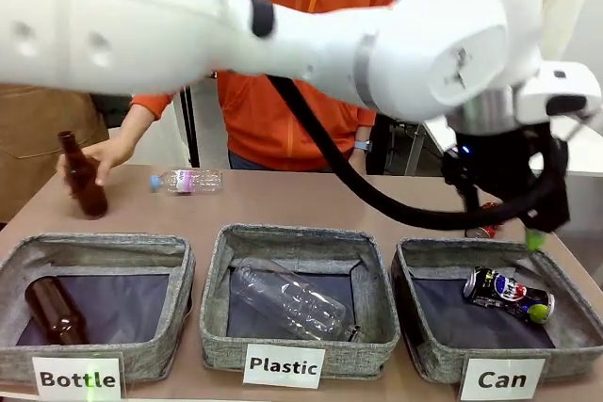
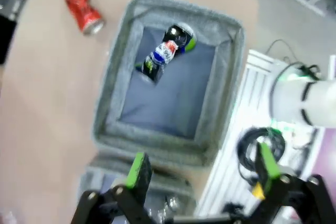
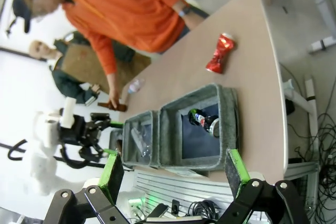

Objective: Sort the can waste into the basket.
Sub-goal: Pick up the can waste from the table and place it in the right Fabric basket.

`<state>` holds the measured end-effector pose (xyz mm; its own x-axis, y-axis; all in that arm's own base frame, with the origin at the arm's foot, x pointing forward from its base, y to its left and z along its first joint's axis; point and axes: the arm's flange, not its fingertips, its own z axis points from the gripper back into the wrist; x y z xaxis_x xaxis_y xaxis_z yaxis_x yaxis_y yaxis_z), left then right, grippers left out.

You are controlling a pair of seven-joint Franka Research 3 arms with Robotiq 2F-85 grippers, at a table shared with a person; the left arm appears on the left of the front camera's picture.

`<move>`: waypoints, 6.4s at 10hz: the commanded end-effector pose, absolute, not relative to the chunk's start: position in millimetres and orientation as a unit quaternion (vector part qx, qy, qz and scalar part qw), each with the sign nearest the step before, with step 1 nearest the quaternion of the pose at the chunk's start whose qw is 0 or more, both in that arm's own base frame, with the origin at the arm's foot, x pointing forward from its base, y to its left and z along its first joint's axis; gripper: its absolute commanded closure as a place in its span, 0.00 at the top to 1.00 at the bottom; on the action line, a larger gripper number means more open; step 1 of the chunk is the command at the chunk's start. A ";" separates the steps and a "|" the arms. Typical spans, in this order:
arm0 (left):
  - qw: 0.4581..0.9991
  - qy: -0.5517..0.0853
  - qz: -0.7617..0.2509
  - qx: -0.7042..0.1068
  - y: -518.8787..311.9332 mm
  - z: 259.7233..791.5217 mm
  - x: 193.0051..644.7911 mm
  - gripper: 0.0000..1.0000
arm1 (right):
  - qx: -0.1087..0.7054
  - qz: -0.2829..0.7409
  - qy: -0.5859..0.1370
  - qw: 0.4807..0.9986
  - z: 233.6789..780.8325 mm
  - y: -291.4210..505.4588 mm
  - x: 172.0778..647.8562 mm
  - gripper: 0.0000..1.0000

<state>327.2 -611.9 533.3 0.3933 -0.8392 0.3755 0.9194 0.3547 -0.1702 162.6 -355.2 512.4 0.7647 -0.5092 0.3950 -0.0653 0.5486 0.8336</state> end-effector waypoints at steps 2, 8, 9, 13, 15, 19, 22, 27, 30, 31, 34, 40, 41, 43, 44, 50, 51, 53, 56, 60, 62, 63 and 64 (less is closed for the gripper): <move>0.850 -0.075 -0.471 -0.224 -500.0 569.2 317.5 1.00 | 0.468 -0.065 -0.306 0.827 531.5 -299.0 194.2 1.00; 0.884 -0.067 -0.220 -0.406 -186.9 588.8 352.0 1.00 | 0.506 0.090 -0.190 0.837 534.1 -136.5 262.8 1.00; 0.873 -0.051 -0.178 -0.451 -121.4 586.0 352.6 1.00 | 0.523 0.083 -0.176 0.830 534.0 -114.8 270.1 1.00; 0.802 -0.045 -0.043 -0.593 85.3 514.9 350.2 1.00 | 0.501 0.106 -0.189 0.838 529.2 -127.1 265.4 1.00; 0.776 -0.048 -0.019 -0.629 173.0 491.3 327.3 1.00 | 0.501 0.106 -0.189 0.838 529.2 -127.1 265.4 1.00; 0.763 -0.137 0.017 -0.632 299.6 491.0 238.0 1.00 | 0.501 0.106 -0.189 0.838 529.2 -127.1 265.4 1.00; 0.767 -0.163 0.024 -0.620 312.2 480.6 203.3 1.00 | 0.501 0.106 -0.189 0.838 529.2 -127.1 265.4 1.00; 0.781 -0.176 0.012 -0.599 284.6 479.0 191.2 1.00 | 0.501 0.106 -0.189 0.838 529.2 -127.1 265.4 1.00; 0.804 -0.142 -0.004 -0.578 247.6 485.6 222.7 1.00 | 0.501 0.106 -0.189 0.838 529.2 -127.1 265.4 1.00; 0.814 -0.121 -0.025 -0.568 228.2 485.7 239.2 1.00 | 0.501 0.106 -0.189 0.838 529.2 -127.1 265.4 1.00; 0.864 -0.051 -0.062 -0.497 165.9 492.5 289.7 1.00 | 0.501 0.106 -0.189 0.838 529.2 -127.1 265.4 1.00; 0.828 -0.098 -0.045 -0.550 200.5 488.7 267.4 1.00 | 0.501 0.106 -0.189 0.838 529.2 -127.1 265.4 1.00; 0.828 -0.098 -0.045 -0.550 200.5 488.7 267.4 1.00 | 0.501 0.106 -0.189 0.838 529.2 -127.1 265.4 1.00; 0.828 -0.098 -0.045 -0.550 200.5 488.7 267.4 1.00 | 0.501 0.106 -0.189 0.838 529.2 -127.1 265.4 1.00; 0.828 -0.098 -0.045 -0.550 200.5 488.7 267.4 1.00 | 0.507 0.098 -0.183 0.836 528.8 -126.0 265.8 1.00; 0.828 -0.098 -0.045 -0.550 200.5 488.7 267.4 1.00 | 0.018 0.036 -0.030 0.999 541.2 -46.9 373.8 1.00; 0.828 -0.098 -0.045 -0.550 200.5 488.7 267.4 1.00 | 0.077 -0.008 -0.057 0.995 543.9 -52.7 377.5 1.00; 0.828 -0.098 -0.045 -0.550 200.5 488.7 267.4 1.00 | 0.052 0.049 -0.101 0.992 533.6 -42.5 373.8 1.00; 0.828 -0.098 -0.045 -0.550 200.5 488.7 267.4 1.00 | 0.036 -0.030 0.013 0.999 529.6 -38.2 402.3 1.00; 0.828 -0.098 -0.045 -0.550 200.5 488.7 267.4 1.00 | 0.038 -0.087 0.031 0.995 487.3 -38.4 522.6 1.00; 0.828 -0.098 -0.045 -0.550 200.5 488.7 267.4 1.00 | 0.053 -0.128 0.041 0.989 449.5 -41.6 554.8 1.00; 0.828 -0.098 -0.045 -0.550 200.5 488.7 267.4 1.00 | 0.051 -0.141 0.027 0.988 433.3 -44.3 565.3 1.00; 0.828 -0.098 -0.045 -0.550 200.5 488.7 267.4 1.00 | 0.046 -0.141 0.026 0.989 419.7 -47.0 569.9 1.00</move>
